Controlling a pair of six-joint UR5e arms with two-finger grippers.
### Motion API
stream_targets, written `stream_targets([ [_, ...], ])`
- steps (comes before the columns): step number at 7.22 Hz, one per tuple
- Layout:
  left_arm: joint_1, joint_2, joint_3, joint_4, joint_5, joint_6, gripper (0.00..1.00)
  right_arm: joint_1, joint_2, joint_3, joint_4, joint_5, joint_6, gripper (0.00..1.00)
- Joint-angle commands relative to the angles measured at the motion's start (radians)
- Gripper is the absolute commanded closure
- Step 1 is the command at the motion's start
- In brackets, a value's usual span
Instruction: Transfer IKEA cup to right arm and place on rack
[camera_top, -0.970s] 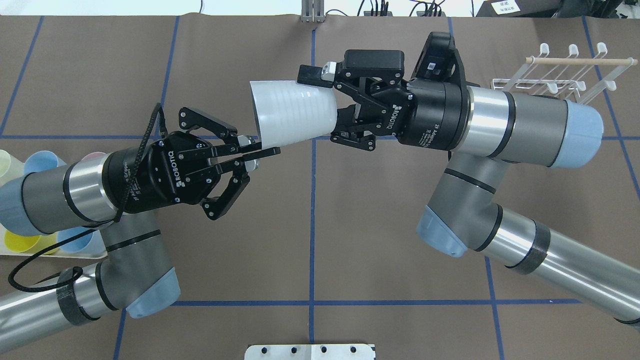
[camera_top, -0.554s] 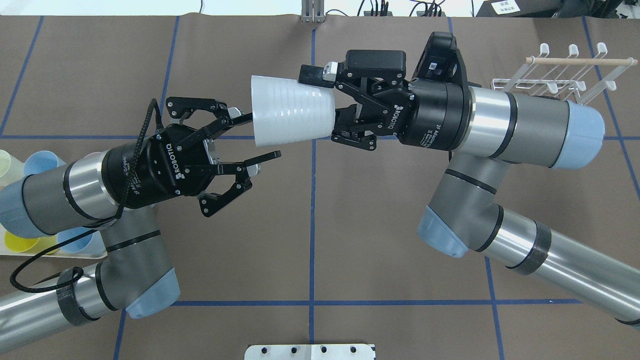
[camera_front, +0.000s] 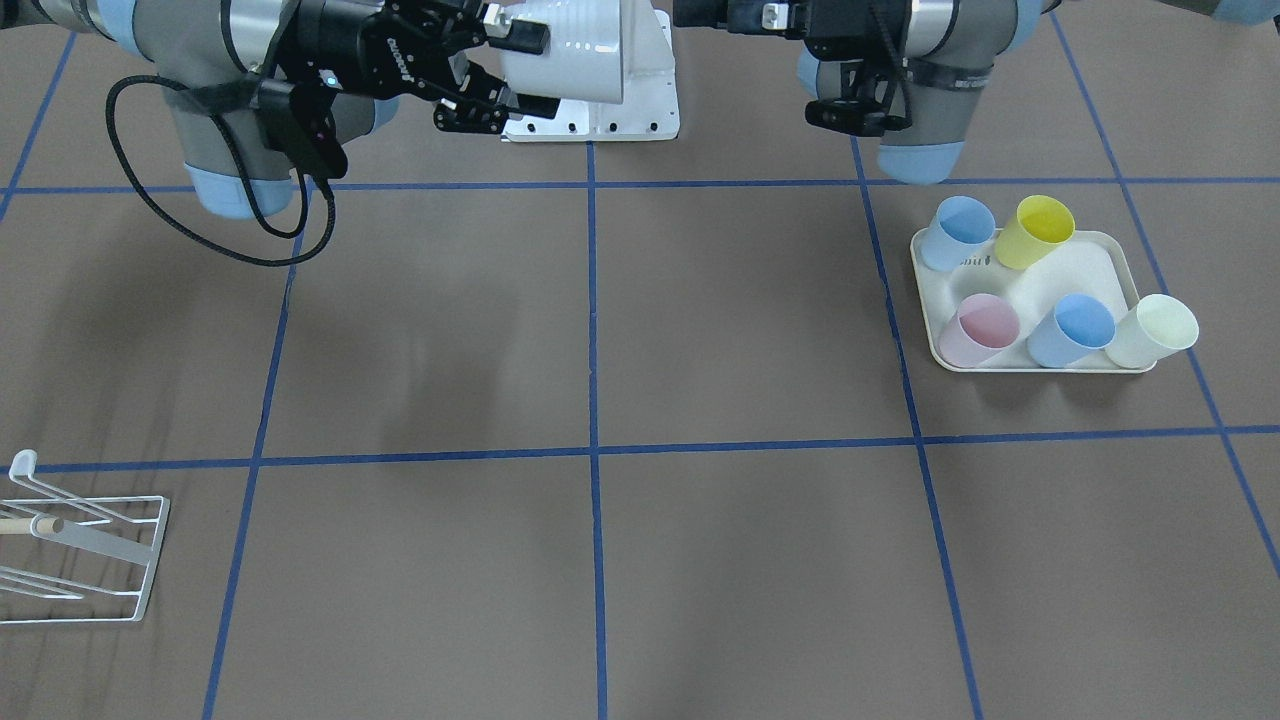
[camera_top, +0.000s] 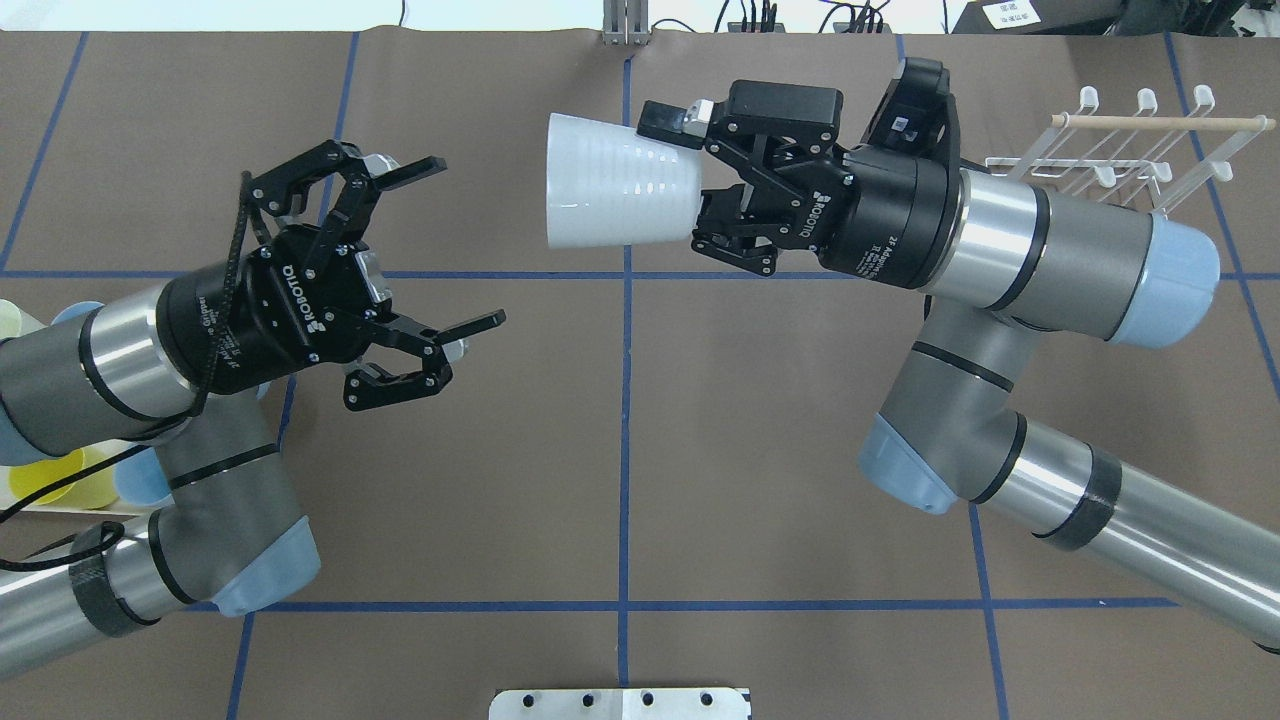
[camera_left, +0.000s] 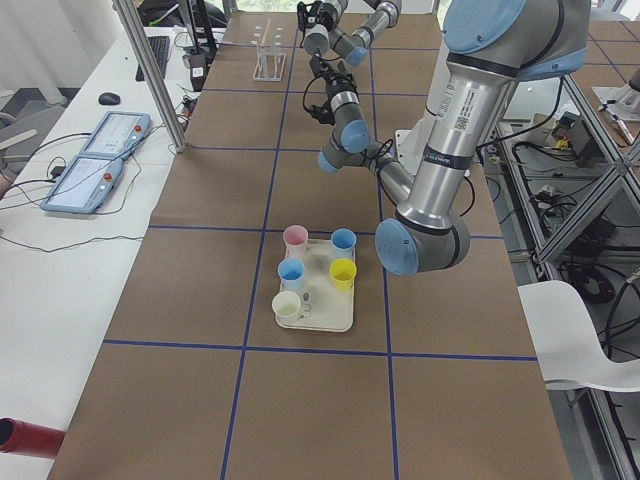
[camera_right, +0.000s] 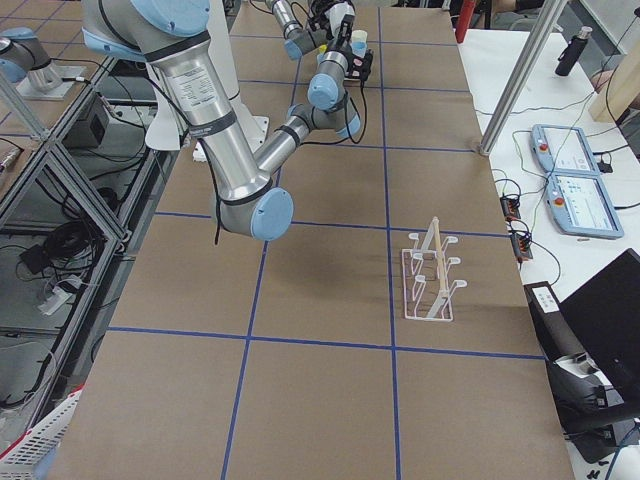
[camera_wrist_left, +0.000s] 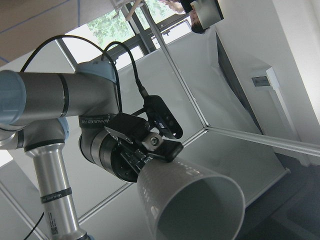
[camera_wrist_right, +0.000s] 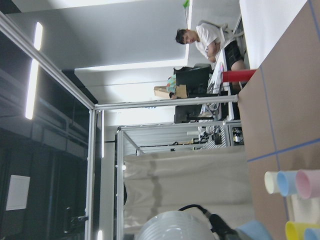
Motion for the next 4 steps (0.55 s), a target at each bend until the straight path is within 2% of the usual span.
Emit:
stream_targets([
  [1, -0.051, 0.051, 0.036, 0.052, -0.006, 0.191, 0.00, 0.115, -0.058, -0.086, -0.008, 0.003, -0.099, 0.80],
  [3, -0.054, 0.052, 0.050, 0.231, -0.088, 0.411, 0.00, 0.313, -0.060, -0.280, -0.022, 0.273, -0.252, 0.85],
  [4, -0.055, 0.062, 0.050, 0.292, -0.093, 0.480, 0.00, 0.389, -0.061, -0.330, -0.133, 0.384, -0.401, 0.86],
])
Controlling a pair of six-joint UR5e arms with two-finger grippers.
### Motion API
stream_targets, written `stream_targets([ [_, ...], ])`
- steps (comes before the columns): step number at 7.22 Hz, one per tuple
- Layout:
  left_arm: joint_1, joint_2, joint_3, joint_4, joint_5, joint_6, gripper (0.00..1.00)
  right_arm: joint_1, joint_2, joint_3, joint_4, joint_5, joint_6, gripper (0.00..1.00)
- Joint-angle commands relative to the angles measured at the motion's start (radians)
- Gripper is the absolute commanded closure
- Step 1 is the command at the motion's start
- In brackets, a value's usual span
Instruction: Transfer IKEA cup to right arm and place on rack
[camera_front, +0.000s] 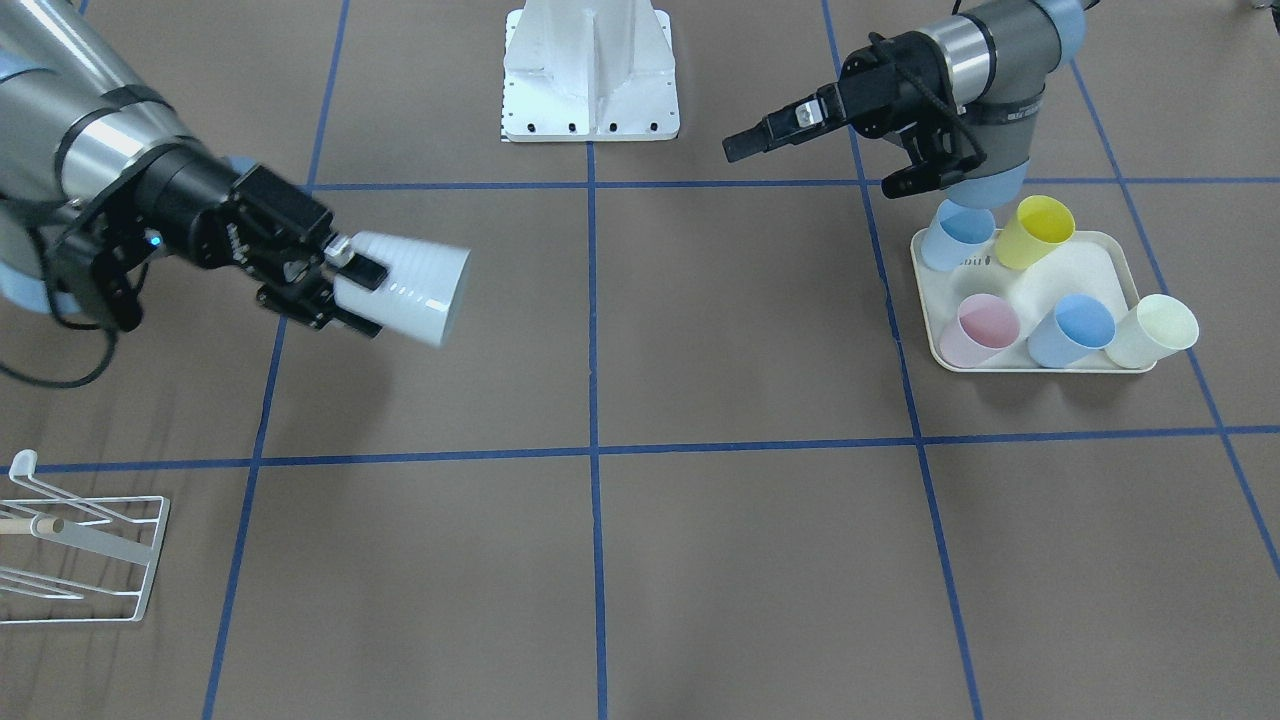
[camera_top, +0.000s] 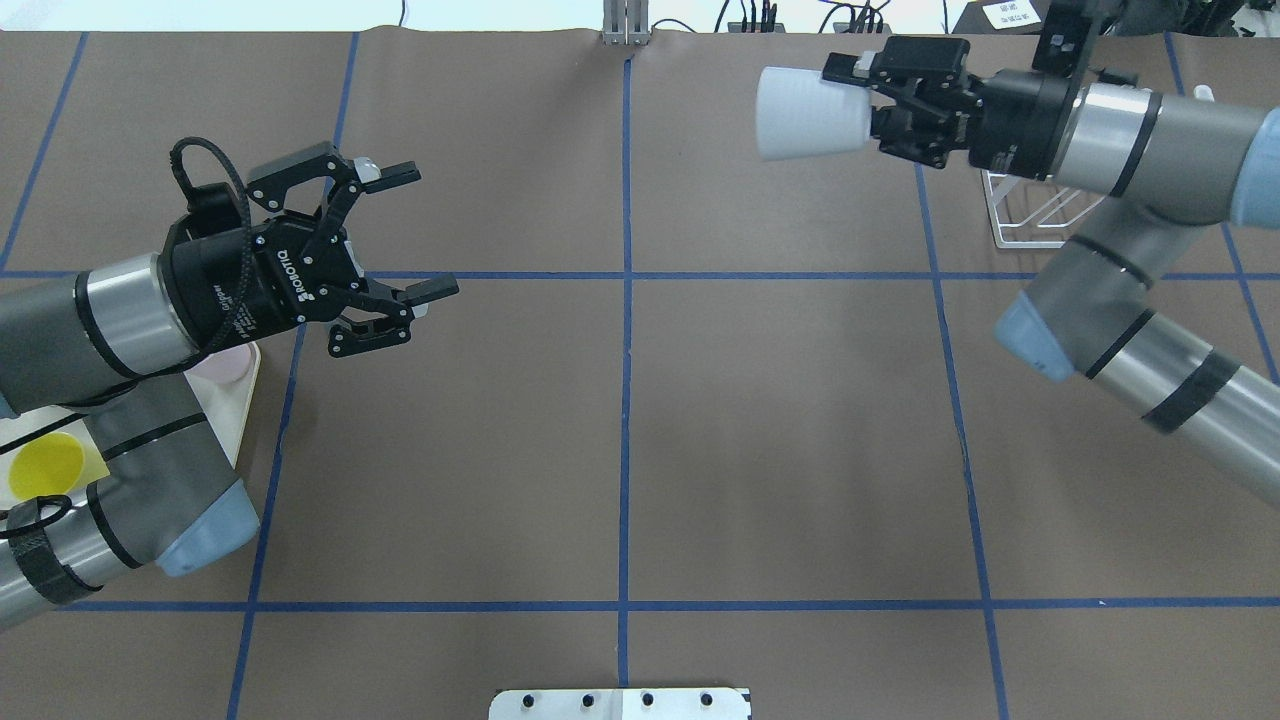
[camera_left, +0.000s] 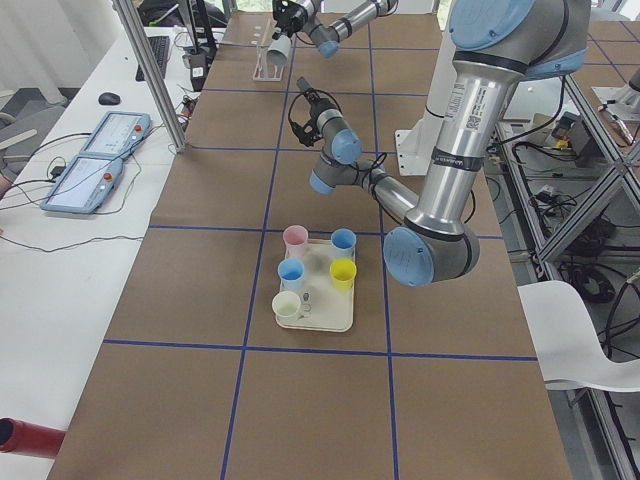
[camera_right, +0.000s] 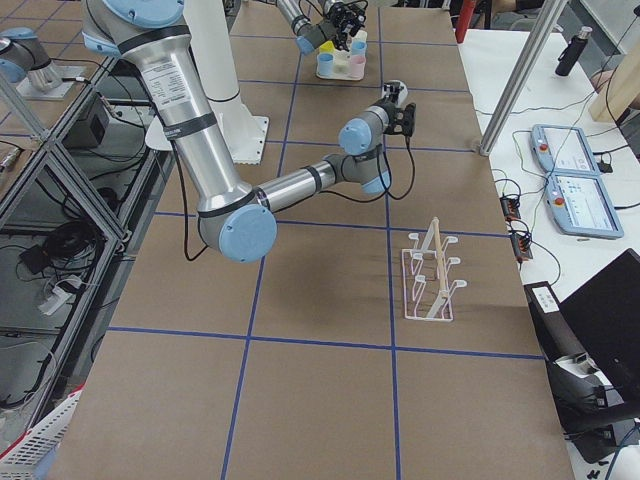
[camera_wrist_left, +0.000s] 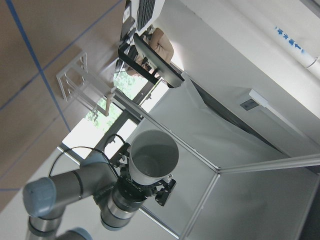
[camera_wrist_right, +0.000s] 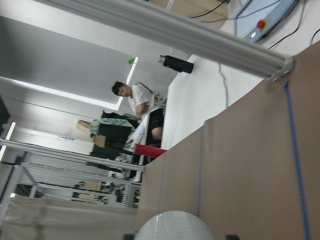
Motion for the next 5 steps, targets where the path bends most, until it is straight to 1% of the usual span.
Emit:
stream_targets([
  [1, 0.003, 0.009, 0.002, 0.139, -0.024, 0.115, 0.00, 0.186, -0.001, -0.071, -0.267, 0.273, -0.306, 0.87],
  [2, 0.004, 0.009, 0.004, 0.155, -0.024, 0.115, 0.00, 0.302, -0.001, -0.065, -0.445, 0.423, -0.456, 0.90],
  [3, 0.007, 0.011, 0.007, 0.156, -0.024, 0.115, 0.00, 0.347, -0.018, -0.060, -0.567, 0.467, -0.596, 0.90],
  [4, 0.009, 0.008, 0.008, 0.156, -0.024, 0.115, 0.00, 0.360, -0.054, -0.053, -0.642, 0.464, -0.620, 0.91],
  [5, 0.012, 0.006, 0.010, 0.156, -0.023, 0.115, 0.00, 0.369, -0.059, -0.048, -0.701, 0.457, -0.622, 0.93],
])
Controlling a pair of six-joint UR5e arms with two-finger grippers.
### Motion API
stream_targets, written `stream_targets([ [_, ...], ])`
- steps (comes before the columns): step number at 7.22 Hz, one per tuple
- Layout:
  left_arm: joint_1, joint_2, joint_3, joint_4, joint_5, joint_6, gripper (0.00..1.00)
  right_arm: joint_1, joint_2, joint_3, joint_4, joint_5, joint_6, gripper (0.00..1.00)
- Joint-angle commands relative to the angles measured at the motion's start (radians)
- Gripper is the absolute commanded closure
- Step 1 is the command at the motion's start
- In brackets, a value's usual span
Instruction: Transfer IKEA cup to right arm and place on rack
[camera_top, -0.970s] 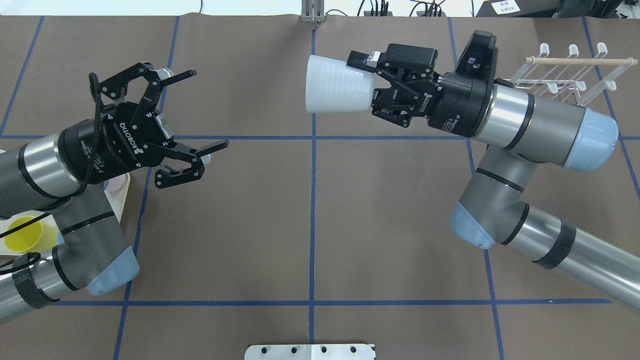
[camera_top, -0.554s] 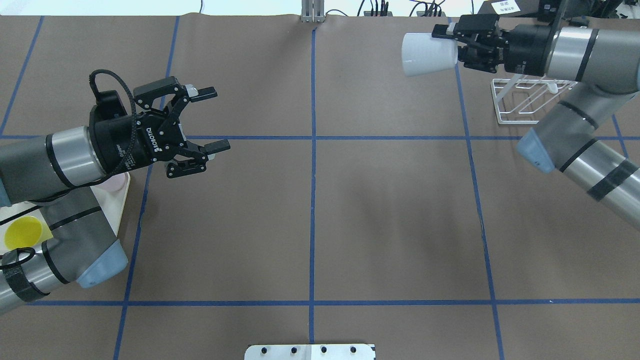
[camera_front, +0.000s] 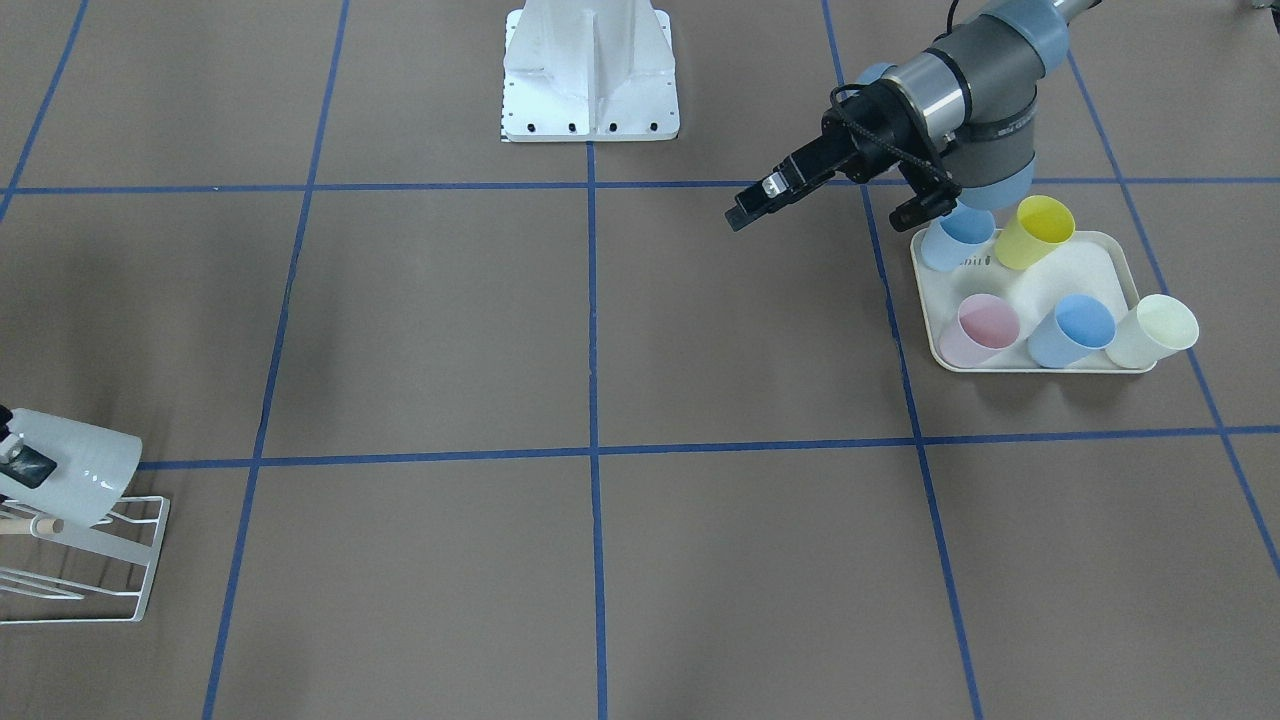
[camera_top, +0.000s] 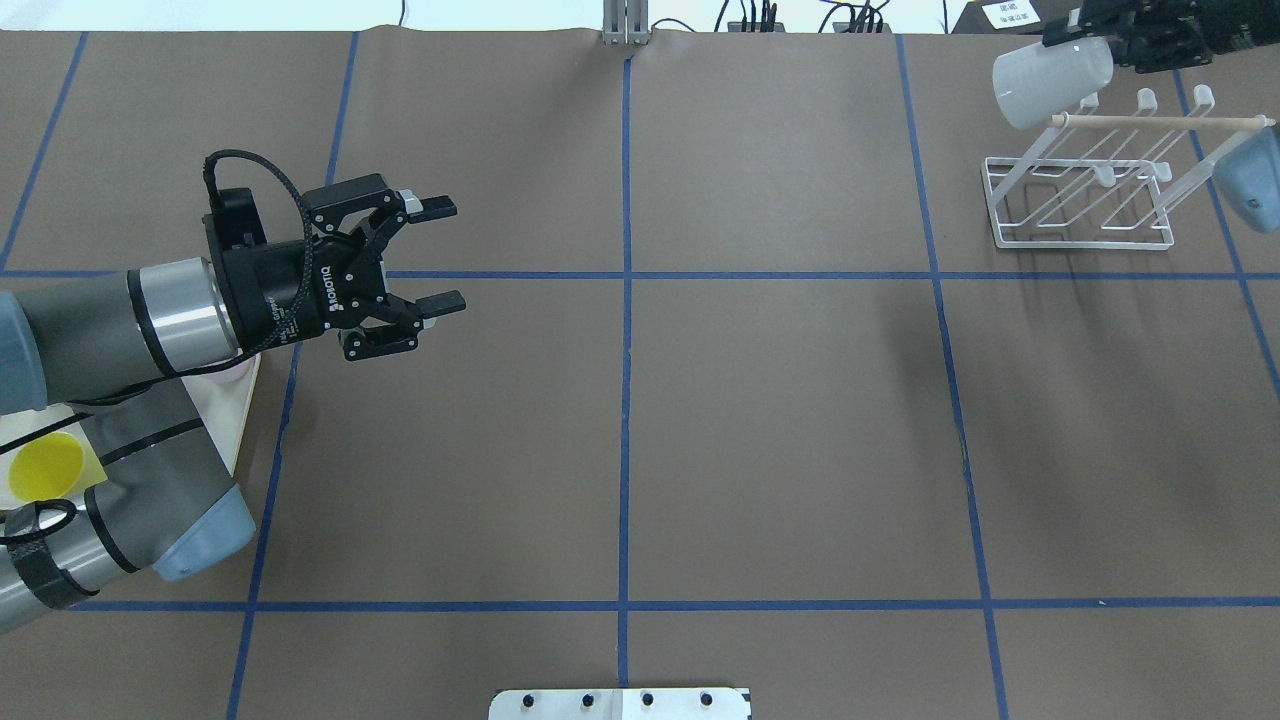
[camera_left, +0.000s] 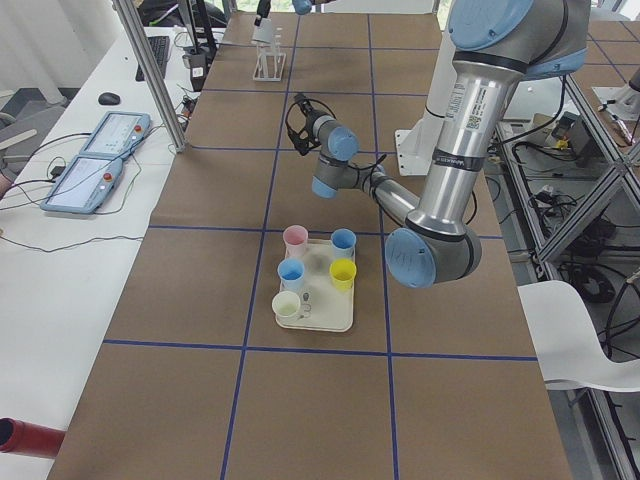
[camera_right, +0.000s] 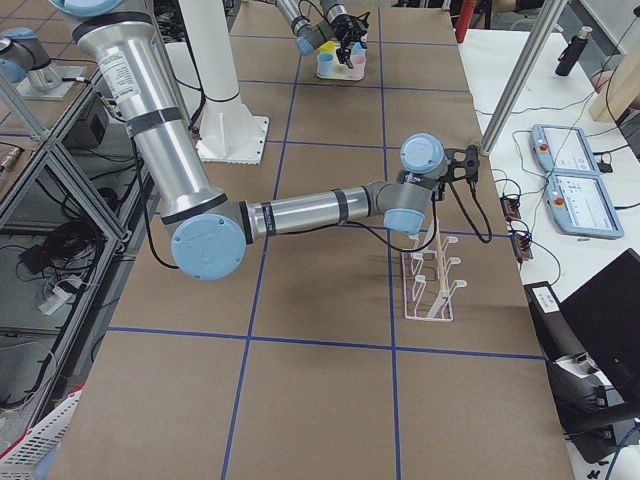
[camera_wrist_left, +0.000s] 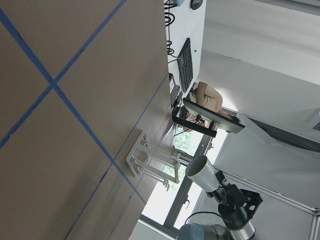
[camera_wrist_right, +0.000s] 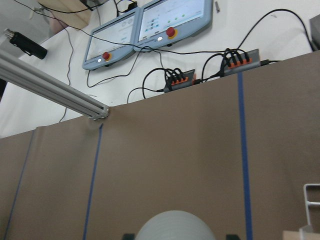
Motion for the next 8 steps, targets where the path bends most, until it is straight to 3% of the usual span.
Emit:
stream_targets([
  [1, 0.003, 0.003, 0.002, 0.003, 0.000, 0.001, 0.00, 0.027, -0.017, 0.012, -0.111, 0.006, -0.033, 0.92],
  [2, 0.003, 0.004, 0.008, 0.002, 0.000, 0.001, 0.00, 0.028, -0.021, 0.014, -0.117, 0.006, -0.063, 0.92],
  [3, 0.003, 0.004, 0.016, 0.002, 0.000, 0.001, 0.00, 0.030, -0.047, 0.016, -0.130, 0.007, -0.218, 0.92],
  [5, 0.003, 0.006, 0.016, 0.002, 0.000, 0.001, 0.00, 0.033, -0.061, 0.089, -0.278, 0.012, -0.366, 0.92],
  [8, 0.003, 0.006, 0.022, 0.002, 0.000, 0.001, 0.00, 0.022, -0.131, 0.328, -0.748, -0.063, -0.795, 0.92],
])
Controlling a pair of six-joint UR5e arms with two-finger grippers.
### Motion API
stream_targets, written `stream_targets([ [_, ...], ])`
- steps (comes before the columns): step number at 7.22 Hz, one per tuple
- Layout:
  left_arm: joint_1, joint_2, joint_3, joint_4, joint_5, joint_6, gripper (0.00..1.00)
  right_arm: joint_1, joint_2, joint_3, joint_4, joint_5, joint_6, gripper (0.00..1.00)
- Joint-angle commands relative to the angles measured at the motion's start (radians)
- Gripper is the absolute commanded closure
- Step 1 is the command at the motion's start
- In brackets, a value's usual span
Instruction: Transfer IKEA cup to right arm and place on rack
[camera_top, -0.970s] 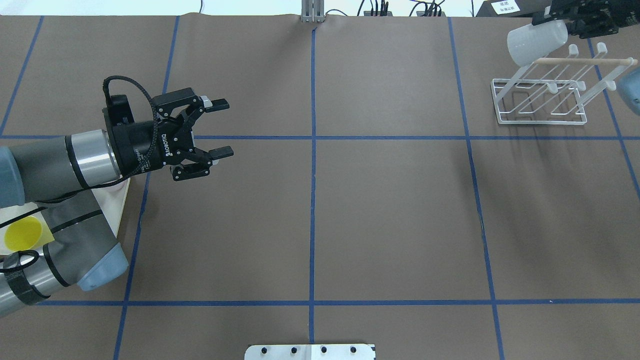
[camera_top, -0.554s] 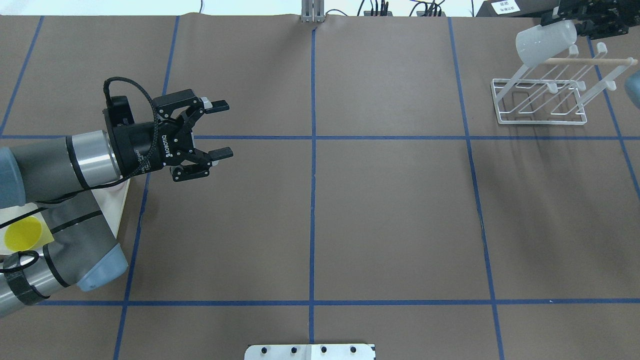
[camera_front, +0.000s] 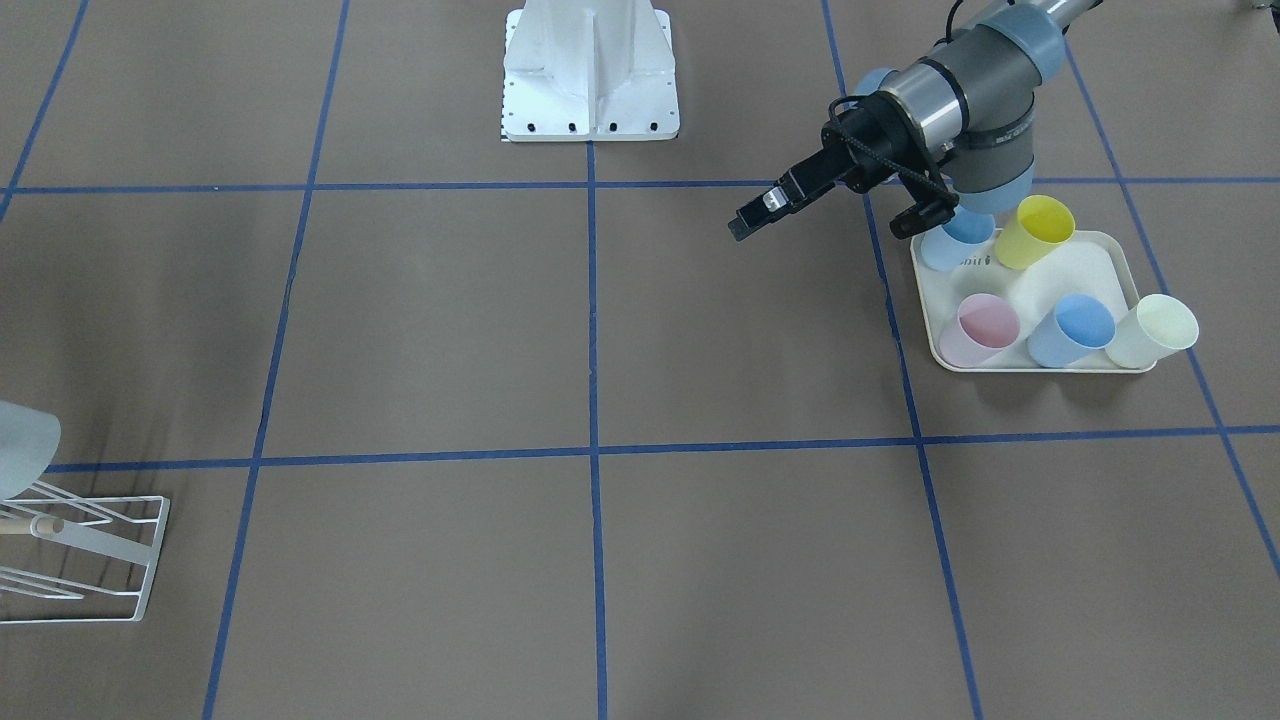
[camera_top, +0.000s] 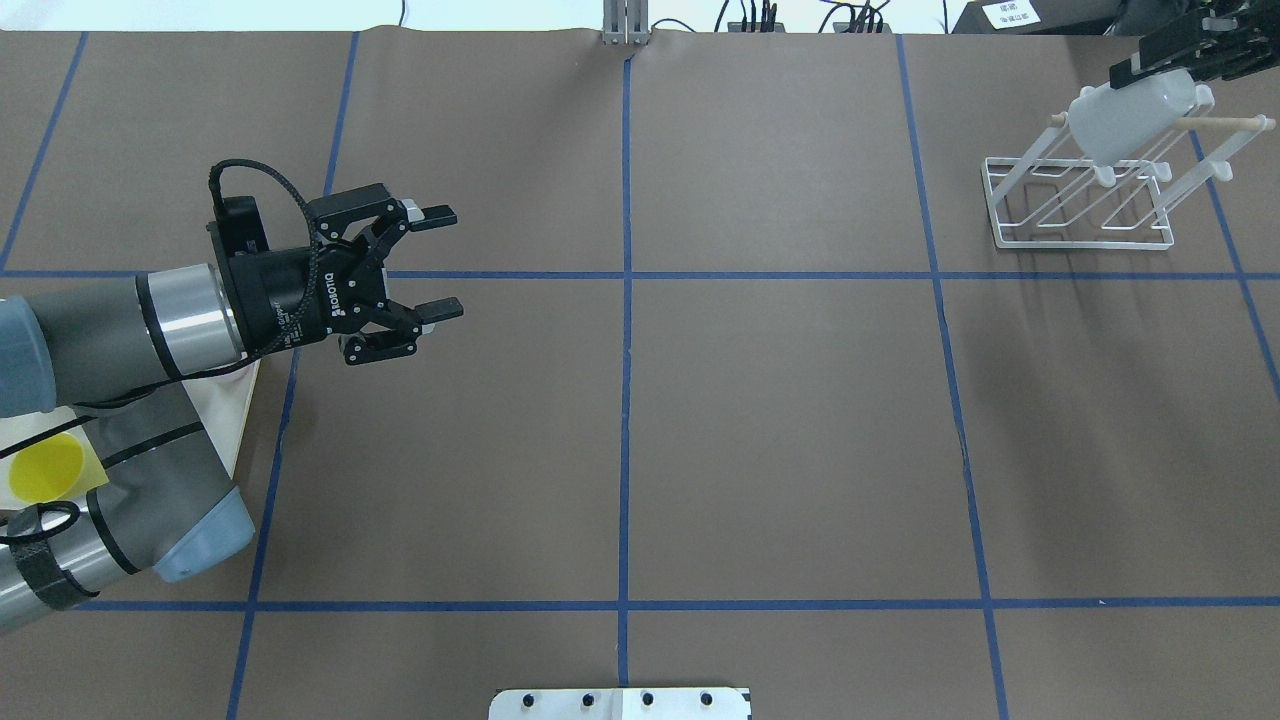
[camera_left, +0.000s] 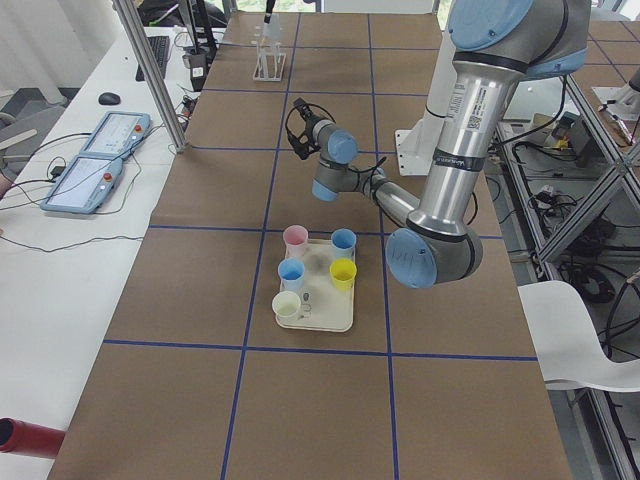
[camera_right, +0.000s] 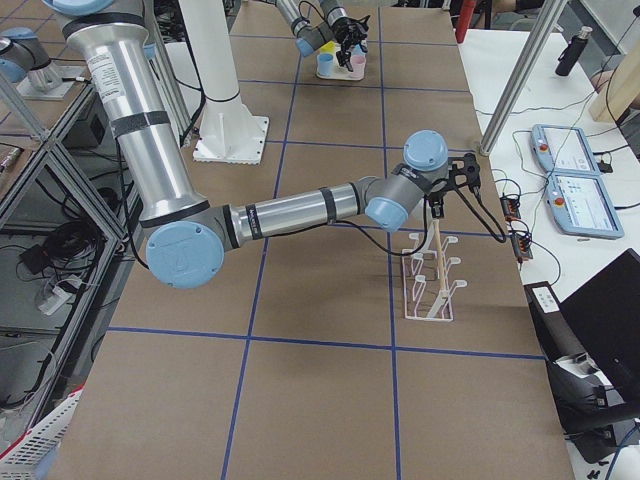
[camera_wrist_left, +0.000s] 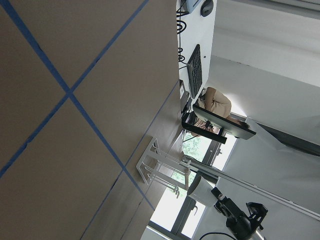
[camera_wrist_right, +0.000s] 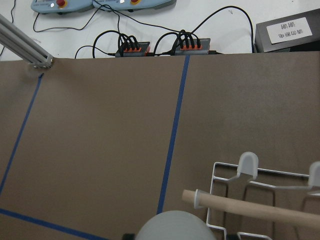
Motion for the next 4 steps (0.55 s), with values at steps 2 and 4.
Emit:
stream_targets([
  [2, 0.002, 0.002, 0.014, -0.006, -0.002, 0.001, 0.00, -0.038, -0.068, 0.110, -0.319, -0.053, -0.234, 0.92],
  [4, 0.002, 0.002, 0.015, -0.008, -0.002, 0.001, 0.00, -0.046, -0.064, 0.100, -0.321, -0.068, -0.234, 0.92],
])
